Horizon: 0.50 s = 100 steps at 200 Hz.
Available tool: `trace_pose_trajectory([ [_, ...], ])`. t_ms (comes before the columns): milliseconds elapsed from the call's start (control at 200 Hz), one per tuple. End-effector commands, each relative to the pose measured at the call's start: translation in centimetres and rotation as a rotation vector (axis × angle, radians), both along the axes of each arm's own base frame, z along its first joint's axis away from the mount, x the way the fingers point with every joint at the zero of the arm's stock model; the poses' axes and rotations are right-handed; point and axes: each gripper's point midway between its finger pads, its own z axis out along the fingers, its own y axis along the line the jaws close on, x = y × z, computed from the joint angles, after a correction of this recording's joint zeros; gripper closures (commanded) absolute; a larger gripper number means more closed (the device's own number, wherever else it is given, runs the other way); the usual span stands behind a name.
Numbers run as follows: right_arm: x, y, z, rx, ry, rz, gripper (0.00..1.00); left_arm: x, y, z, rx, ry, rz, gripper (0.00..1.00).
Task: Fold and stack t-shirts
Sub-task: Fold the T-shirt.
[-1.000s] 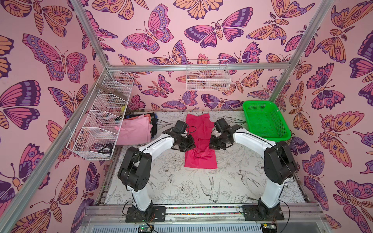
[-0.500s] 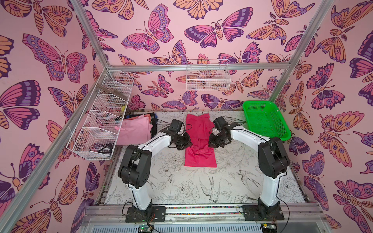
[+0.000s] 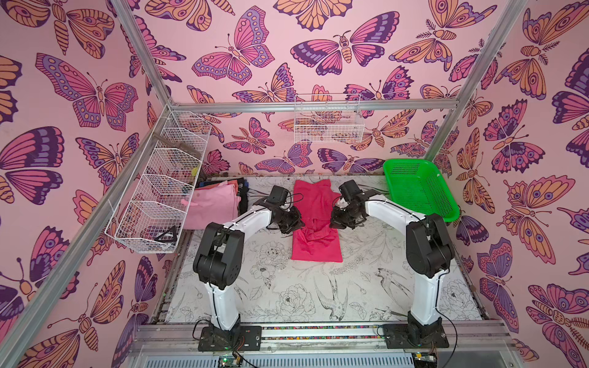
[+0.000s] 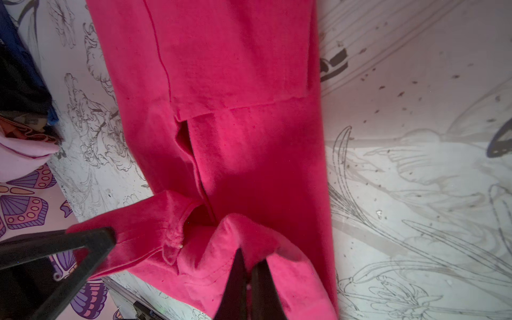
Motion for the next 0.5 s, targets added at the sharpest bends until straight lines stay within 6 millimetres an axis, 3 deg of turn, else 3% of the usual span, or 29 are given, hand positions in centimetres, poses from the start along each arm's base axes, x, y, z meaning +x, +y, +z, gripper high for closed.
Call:
trace_pose_trajectory([
  [0,0.5,-0.1,-0.1,0.002,0.01,0.008,1.0,0.9,0.1,-0.1,-0.014,-0.017,-0.008,1.0],
  [215,0.9,-0.3,-0.5,0.002,0.016,0.003,1.0,1.5,0.3,-0.1,-0.017,-0.019,-0.003,1.0],
  [496,1.4,-1.0,-0.9,-0.002,0.024,-0.012,1.0,1.5,0.4,-1.5,-0.005,0.006,-0.007,1.0],
])
